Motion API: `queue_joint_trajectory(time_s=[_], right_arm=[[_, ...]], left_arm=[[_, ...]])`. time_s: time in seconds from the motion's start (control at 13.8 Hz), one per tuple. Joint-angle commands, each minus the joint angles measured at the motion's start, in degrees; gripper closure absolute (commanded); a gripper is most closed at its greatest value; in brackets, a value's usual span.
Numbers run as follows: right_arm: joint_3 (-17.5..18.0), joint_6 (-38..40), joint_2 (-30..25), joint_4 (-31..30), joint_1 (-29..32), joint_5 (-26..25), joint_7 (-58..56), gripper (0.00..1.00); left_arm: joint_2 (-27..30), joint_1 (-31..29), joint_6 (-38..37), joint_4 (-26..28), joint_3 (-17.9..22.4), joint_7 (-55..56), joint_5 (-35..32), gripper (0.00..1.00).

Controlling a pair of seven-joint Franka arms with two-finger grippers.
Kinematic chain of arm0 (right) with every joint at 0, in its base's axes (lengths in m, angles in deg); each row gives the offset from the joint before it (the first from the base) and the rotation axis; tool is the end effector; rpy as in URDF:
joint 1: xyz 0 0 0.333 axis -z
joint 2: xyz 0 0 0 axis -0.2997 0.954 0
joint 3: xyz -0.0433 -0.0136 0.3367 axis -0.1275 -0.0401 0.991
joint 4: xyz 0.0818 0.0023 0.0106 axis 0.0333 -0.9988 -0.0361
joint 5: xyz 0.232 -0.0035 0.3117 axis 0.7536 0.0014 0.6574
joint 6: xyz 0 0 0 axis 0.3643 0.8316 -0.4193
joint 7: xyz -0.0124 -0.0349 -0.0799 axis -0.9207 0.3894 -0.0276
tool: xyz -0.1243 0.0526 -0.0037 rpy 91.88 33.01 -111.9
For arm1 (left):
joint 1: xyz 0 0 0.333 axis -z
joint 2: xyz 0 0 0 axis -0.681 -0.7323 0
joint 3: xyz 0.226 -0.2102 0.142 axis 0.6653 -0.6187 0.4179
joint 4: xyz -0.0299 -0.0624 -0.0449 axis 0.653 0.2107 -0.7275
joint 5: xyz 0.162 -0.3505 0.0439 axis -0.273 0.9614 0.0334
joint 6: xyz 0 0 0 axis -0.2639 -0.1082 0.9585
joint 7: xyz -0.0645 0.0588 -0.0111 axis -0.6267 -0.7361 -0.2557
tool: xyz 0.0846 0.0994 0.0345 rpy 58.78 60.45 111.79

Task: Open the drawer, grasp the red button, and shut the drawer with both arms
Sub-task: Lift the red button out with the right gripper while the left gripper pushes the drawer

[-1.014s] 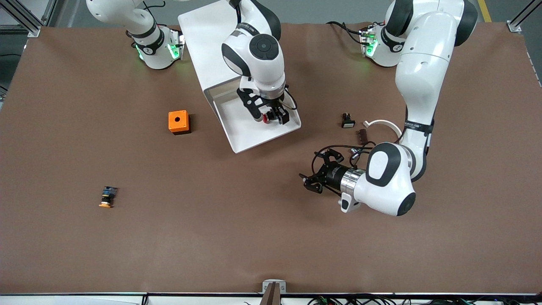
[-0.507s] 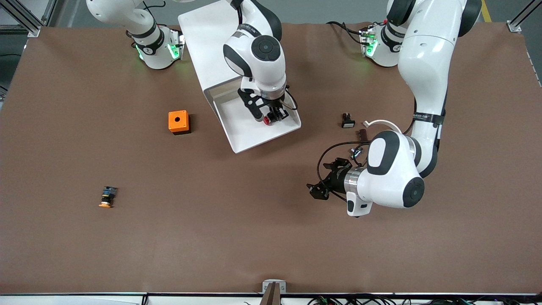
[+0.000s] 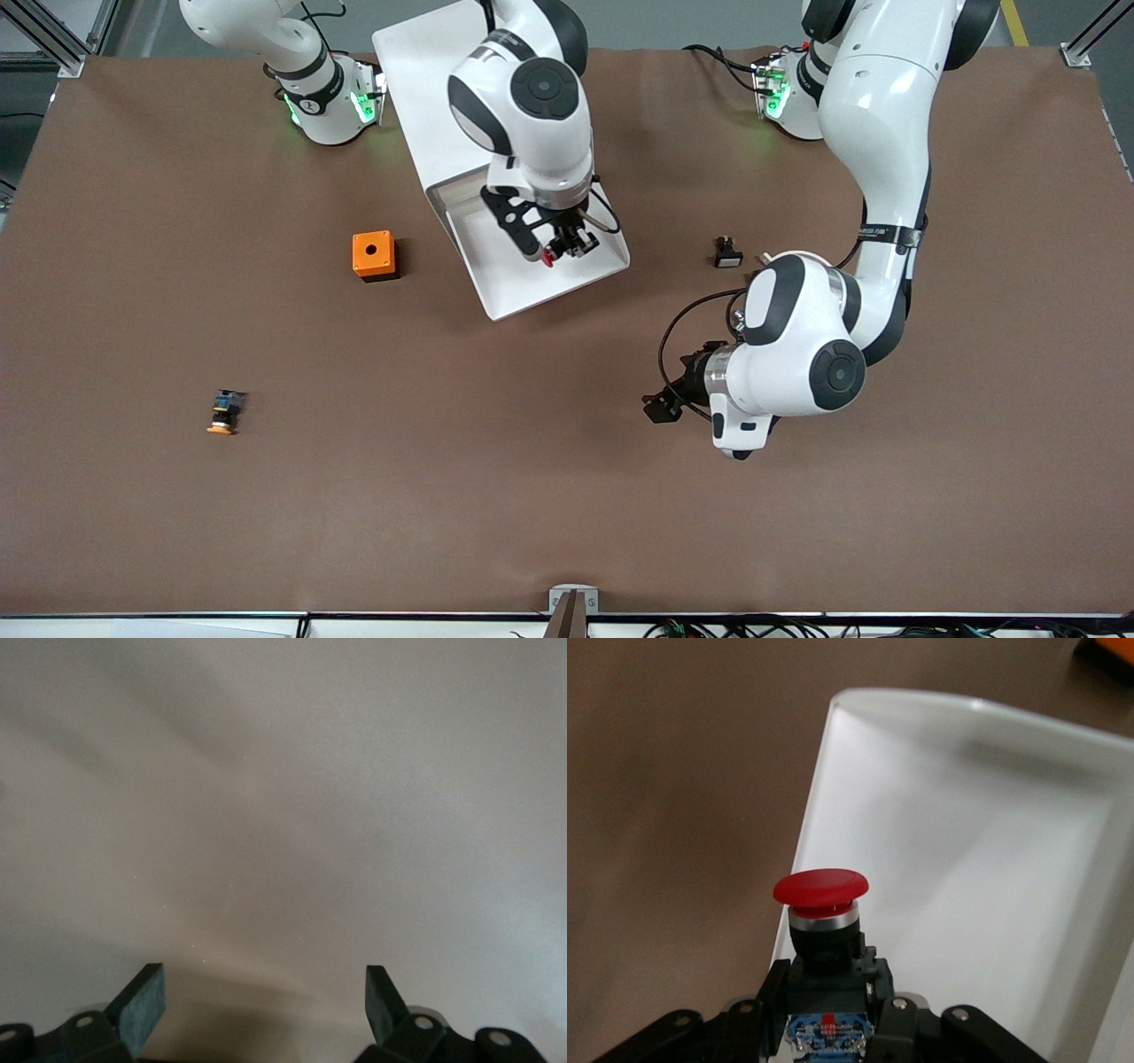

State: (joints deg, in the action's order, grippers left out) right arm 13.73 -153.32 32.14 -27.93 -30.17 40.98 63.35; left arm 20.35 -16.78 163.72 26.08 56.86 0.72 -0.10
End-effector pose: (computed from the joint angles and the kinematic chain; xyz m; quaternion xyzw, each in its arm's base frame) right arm 0.4742 0.5015 0.4300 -0.9018 0.4311 0.0279 0.0100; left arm 0.6810 -0.3474 0.3212 0.9126 0.3567 -0.1554 0.1257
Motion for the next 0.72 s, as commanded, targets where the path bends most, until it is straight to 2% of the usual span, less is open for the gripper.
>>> queue_joint_trajectory(time_s=[0.0,0.22,0.65], right_arm=[[0.53,3.63,-0.55,2.55,7.07,-0.12,-14.7,1.0],[0.44,8.63,-1.52,1.85,14.98,-0.21,-32.54,1.0],[0.44,7.25,-2.14,-1.76,33.26,-0.38,-67.44,1.0]], left_arm=[[1.71,2.84,0.83,1.81,0.74,0.31,-5.34,0.01],[1.62,4.52,1.18,1.81,0.3,3.82,-12.2,0.01],[1.18,10.84,2.32,1.98,0.3,4.36,-19.78,0.0]])
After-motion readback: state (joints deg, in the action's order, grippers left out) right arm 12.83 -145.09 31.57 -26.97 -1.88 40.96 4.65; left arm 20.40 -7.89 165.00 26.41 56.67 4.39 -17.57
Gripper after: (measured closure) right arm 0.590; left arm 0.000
